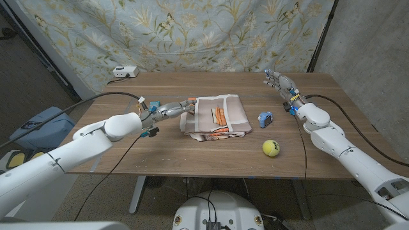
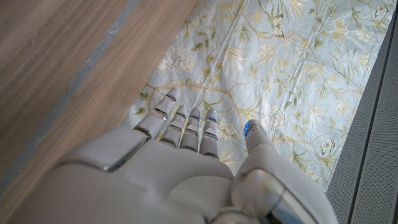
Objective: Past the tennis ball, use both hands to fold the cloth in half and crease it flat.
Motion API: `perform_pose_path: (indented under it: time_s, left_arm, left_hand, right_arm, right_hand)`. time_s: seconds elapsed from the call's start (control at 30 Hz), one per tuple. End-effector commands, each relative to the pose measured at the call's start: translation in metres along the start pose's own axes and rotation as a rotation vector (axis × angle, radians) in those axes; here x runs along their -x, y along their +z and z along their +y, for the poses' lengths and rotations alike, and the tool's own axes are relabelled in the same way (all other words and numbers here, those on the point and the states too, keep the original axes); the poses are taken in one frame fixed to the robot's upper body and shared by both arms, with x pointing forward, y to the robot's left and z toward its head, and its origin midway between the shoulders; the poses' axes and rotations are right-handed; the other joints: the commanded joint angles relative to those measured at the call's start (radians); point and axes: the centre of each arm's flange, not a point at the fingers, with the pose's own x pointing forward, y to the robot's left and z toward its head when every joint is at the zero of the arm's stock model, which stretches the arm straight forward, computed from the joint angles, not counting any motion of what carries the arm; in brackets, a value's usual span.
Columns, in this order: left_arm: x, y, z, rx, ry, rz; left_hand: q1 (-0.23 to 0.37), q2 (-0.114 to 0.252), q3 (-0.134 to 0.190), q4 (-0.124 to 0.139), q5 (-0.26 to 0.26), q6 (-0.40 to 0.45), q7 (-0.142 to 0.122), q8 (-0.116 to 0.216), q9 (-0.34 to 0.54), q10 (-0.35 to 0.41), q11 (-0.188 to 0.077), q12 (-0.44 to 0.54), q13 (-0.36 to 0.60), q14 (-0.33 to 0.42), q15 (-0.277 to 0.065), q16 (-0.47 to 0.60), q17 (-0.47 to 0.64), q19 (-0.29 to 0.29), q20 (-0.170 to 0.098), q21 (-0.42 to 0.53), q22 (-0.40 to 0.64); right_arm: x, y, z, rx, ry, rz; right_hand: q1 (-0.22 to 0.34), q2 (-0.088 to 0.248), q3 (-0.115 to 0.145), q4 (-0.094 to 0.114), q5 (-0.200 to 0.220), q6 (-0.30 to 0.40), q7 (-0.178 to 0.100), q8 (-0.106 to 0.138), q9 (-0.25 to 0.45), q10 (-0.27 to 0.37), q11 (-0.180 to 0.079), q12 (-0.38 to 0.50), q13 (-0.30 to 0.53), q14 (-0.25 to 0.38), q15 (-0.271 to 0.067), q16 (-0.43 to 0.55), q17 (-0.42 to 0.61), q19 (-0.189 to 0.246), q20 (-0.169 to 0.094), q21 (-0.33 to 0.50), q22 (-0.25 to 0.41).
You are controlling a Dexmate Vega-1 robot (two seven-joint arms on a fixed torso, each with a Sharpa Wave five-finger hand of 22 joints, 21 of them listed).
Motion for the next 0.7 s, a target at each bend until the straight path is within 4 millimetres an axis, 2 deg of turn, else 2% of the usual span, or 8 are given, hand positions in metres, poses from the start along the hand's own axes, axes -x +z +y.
perform_pose_path:
  time_s: [0.03, 0.27, 0.7]
  left_arm:
    - [0.0053, 0.0062, -0.0048, -0.048, -0.065, 0.04]
    - [0.0097, 0.0056, -0.0034, -0.063, -0.094, 0.07]
    - [0.0082, 0.0078, -0.001, -0.11, -0.154, 0.093]
  left_hand:
    - [-0.018, -0.001, 0.001, 0.014, -0.001, -0.013, 0.003, 0.003, 0.0, -0.026, 0.004, -0.001, 0.002, -0.088, 0.01, 0.001, 0.004, -0.077, -0.002, -0.003, 0.002]
    - [-0.044, 0.0, -0.001, 0.026, -0.003, -0.012, 0.013, 0.007, 0.001, -0.027, 0.006, 0.003, 0.002, -0.102, 0.018, 0.002, 0.006, -0.102, 0.0, -0.003, 0.002]
    - [-0.076, 0.002, 0.004, 0.029, -0.003, 0.01, 0.026, 0.016, 0.001, 0.0, 0.006, 0.015, 0.002, -0.101, 0.024, 0.008, 0.005, -0.111, -0.001, 0.006, 0.003]
  right_arm:
    - [0.0025, -0.0036, -0.0018, 0.005, 0.008, 0.005]
    - [0.005, -0.0063, -0.0028, 0.006, 0.002, 0.007]
    - [0.0124, -0.0106, -0.0089, 0.006, -0.012, 0.017]
  right_hand:
    - [0.008, 0.001, 0.001, -0.006, 0.0, 0.002, 0.011, 0.002, 0.004, -0.005, 0.001, 0.003, 0.003, -0.004, 0.001, 0.003, 0.002, -0.002, -0.015, 0.002, 0.002]
    - [0.008, 0.001, 0.0, -0.006, 0.0, 0.002, 0.01, 0.002, 0.003, -0.007, -0.001, 0.003, 0.003, -0.009, 0.002, 0.002, 0.002, -0.006, -0.016, 0.002, 0.002]
    - [0.008, 0.001, -0.002, -0.007, -0.001, -0.001, 0.011, 0.001, 0.003, -0.012, 0.0, 0.002, 0.002, -0.016, 0.004, 0.001, 0.002, -0.013, -0.014, 0.001, 0.001]
